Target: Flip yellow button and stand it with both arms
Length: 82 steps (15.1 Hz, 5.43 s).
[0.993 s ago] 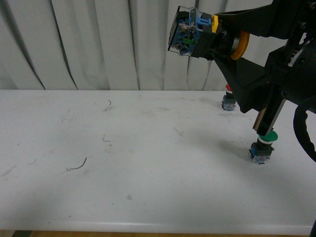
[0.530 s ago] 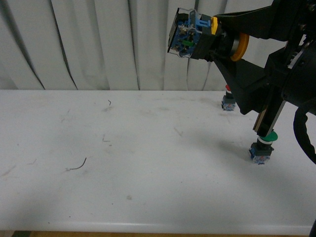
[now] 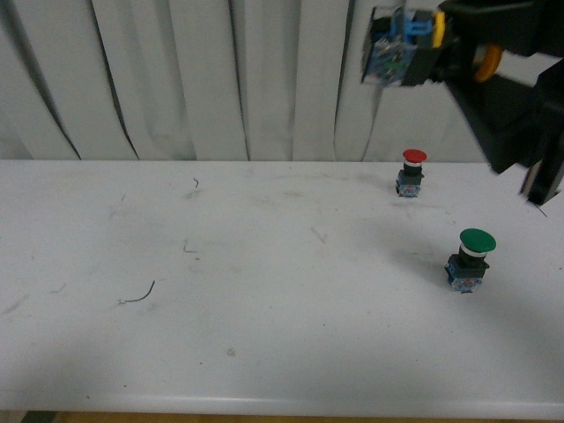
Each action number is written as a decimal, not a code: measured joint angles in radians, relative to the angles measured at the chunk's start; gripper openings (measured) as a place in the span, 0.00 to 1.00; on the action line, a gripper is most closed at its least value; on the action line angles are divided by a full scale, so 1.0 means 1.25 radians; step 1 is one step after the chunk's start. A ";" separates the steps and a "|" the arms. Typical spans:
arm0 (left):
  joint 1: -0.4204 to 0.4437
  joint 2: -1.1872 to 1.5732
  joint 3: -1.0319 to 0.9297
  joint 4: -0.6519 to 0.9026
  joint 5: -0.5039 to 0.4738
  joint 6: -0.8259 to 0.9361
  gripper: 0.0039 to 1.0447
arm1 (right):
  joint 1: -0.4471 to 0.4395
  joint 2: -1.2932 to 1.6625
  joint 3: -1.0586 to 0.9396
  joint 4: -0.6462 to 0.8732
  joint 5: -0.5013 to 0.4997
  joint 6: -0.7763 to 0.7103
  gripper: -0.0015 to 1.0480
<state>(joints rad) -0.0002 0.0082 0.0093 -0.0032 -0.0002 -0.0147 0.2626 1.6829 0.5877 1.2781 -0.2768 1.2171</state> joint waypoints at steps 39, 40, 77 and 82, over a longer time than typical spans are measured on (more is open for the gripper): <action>0.000 0.000 0.000 0.000 0.000 0.000 0.94 | -0.053 0.599 0.803 -0.832 0.476 -0.889 0.34; 0.000 0.000 0.000 0.000 0.000 0.000 0.94 | -0.053 0.608 0.805 -0.839 0.476 -0.886 0.34; 0.000 0.000 0.000 0.000 0.000 0.000 0.94 | -0.139 -0.491 0.063 -0.743 0.284 -0.849 0.65; 0.000 0.000 0.000 0.000 0.000 0.000 0.94 | -0.160 -0.792 -0.169 -0.747 0.277 -0.955 0.20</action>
<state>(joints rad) -0.0002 0.0082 0.0093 -0.0036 -0.0002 -0.0143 0.0628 0.6930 0.3759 0.3443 0.0692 0.0235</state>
